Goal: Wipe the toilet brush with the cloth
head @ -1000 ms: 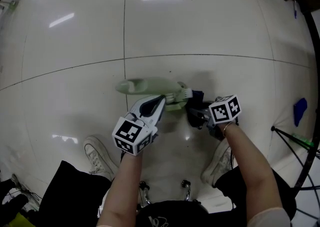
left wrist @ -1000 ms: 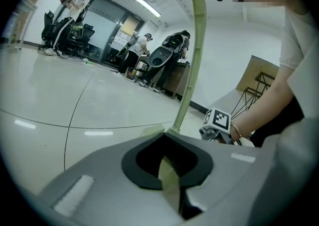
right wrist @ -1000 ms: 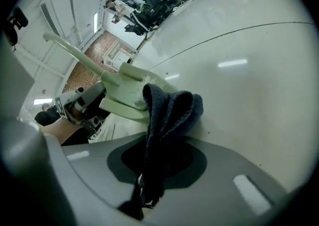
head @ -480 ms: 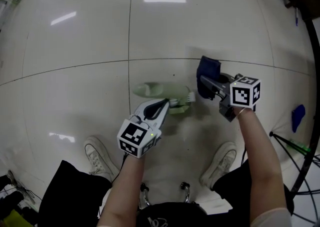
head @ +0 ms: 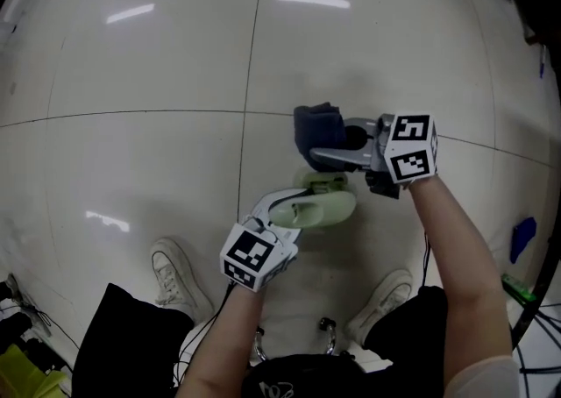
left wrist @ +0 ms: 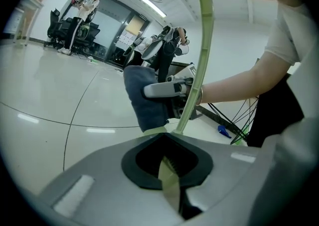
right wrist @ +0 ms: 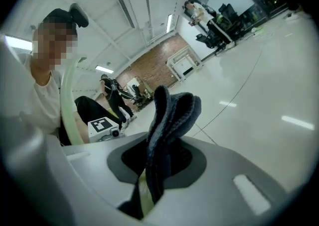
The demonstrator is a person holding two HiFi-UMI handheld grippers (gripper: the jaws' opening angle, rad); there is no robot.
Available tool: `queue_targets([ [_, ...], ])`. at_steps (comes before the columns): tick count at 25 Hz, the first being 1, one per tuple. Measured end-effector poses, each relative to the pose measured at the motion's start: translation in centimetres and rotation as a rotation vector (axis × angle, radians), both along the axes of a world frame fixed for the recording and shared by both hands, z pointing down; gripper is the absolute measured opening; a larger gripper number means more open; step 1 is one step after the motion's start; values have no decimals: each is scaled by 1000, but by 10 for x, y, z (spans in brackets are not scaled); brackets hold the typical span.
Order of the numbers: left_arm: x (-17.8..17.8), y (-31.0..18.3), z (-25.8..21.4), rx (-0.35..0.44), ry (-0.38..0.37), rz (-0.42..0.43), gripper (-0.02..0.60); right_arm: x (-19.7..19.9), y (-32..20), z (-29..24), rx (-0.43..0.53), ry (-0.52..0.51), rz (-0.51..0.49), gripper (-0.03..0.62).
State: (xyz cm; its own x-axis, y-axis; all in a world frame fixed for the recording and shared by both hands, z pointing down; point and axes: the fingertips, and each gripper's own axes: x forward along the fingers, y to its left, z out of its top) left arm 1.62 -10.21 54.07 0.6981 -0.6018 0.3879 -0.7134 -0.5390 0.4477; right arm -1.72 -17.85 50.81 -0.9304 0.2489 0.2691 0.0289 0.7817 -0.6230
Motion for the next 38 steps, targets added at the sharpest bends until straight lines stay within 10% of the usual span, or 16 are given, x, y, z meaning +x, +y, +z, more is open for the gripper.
queue_targets([
  [9,1,2,1,4,-15,9,6,-19,34,65,-113,163,-220,64],
  [28,1,-2,1,29,-38,16,6,93,25,98,-291,209,137,64],
  [38,-3,10,-25,142,-31,15,6,137,81,19,89,185,233,64],
])
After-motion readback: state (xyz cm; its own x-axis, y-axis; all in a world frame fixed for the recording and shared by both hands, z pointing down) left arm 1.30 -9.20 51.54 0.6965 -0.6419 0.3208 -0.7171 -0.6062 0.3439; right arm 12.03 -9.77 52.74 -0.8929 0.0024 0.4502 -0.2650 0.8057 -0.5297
